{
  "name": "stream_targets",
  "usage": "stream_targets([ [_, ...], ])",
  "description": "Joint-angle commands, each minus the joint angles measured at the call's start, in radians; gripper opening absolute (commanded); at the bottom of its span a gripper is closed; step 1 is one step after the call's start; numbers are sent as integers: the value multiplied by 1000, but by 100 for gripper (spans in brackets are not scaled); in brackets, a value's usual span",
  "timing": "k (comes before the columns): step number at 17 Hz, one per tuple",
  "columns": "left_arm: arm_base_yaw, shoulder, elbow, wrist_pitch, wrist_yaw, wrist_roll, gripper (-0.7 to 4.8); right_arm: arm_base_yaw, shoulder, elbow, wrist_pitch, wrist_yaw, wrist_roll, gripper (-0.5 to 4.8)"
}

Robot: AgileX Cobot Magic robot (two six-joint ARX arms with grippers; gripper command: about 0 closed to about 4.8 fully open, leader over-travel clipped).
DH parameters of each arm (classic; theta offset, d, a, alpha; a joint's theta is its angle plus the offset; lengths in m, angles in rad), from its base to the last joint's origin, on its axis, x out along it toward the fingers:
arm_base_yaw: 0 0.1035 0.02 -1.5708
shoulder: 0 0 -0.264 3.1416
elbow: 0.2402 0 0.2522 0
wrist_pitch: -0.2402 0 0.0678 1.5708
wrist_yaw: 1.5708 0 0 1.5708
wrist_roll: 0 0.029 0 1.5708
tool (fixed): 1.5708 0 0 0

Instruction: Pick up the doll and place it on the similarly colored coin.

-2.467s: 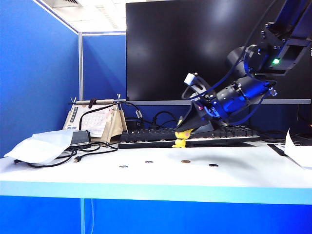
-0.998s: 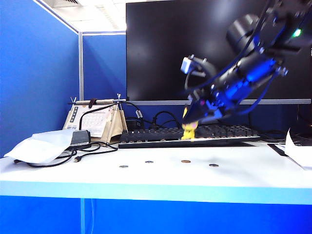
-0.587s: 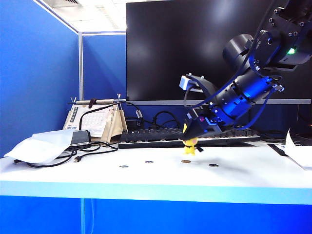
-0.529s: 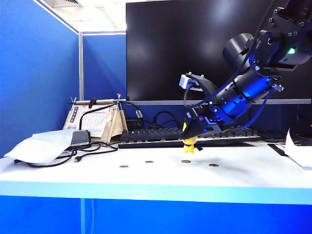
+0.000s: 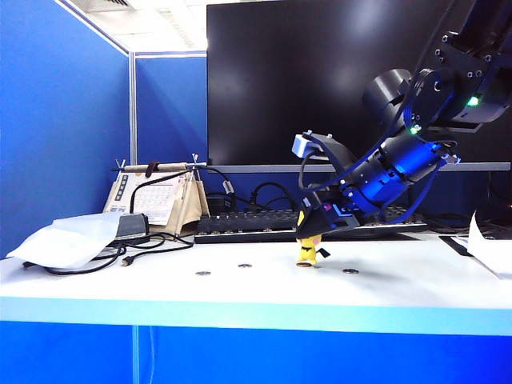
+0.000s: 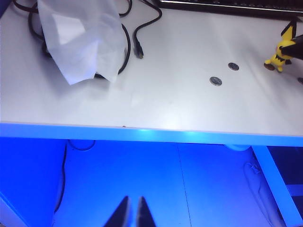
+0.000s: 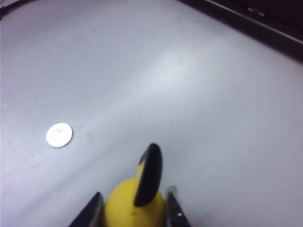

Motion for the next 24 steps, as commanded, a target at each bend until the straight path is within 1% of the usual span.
stream_targets([
  [1, 1, 0, -1, 5, 1, 2, 30, 3, 7, 25, 30, -5, 12, 103],
  [8, 1, 0, -1, 5, 1, 2, 30, 2, 20, 42, -45, -6, 21, 104],
  [11, 1, 0, -1, 5, 1, 2, 30, 3, 20, 42, -47, -41, 20, 104],
  [16, 1, 0, -1, 5, 2, 2, 30, 3, 20, 42, -58, -43, 21, 111],
  [19, 1, 0, -1, 5, 1, 2, 30, 3, 20, 42, -73, -42, 23, 181],
  [21, 1, 0, -1, 5, 1, 2, 30, 3, 20, 42, -91, -41, 23, 181],
  [22, 1, 0, -1, 5, 1, 2, 30, 3, 20, 42, -104, -42, 23, 194],
  [23, 1, 0, -1, 5, 1, 2, 30, 3, 20, 42, -108, -41, 23, 234],
  [24, 1, 0, -1, 5, 1, 2, 30, 3, 20, 42, -108, -39, 23, 260],
])
